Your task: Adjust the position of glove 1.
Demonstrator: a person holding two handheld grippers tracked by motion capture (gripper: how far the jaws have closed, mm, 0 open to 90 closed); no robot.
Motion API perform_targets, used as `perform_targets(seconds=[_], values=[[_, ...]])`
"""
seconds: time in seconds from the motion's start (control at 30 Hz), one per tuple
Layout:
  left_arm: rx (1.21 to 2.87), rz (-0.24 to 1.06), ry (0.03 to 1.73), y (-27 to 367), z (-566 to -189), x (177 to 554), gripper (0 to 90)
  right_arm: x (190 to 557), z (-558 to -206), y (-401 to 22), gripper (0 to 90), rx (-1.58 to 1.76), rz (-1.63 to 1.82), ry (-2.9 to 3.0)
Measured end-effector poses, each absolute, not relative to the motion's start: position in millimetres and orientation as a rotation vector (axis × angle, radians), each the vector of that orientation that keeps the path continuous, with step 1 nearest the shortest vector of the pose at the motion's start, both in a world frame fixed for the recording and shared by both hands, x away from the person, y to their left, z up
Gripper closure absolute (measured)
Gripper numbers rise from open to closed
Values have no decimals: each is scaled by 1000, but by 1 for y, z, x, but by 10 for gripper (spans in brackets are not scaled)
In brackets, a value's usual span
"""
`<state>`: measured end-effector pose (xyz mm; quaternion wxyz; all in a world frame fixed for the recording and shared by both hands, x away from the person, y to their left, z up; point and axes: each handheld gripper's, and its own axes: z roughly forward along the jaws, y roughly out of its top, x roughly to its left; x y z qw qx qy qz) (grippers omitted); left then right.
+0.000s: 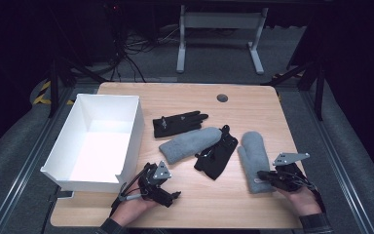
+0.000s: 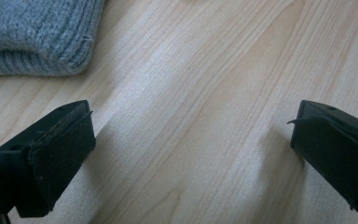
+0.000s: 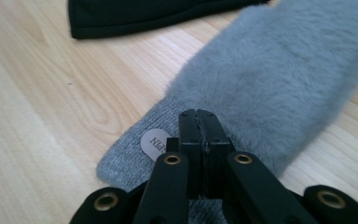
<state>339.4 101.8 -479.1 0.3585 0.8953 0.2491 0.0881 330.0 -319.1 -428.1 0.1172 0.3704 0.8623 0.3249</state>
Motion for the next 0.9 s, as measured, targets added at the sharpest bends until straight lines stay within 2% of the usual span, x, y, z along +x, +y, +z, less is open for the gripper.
perform_targets(seconds=[0.9], values=[[2311, 227, 644, 101, -479, 339, 1, 323, -433, -243, 899, 767, 1073, 2749]])
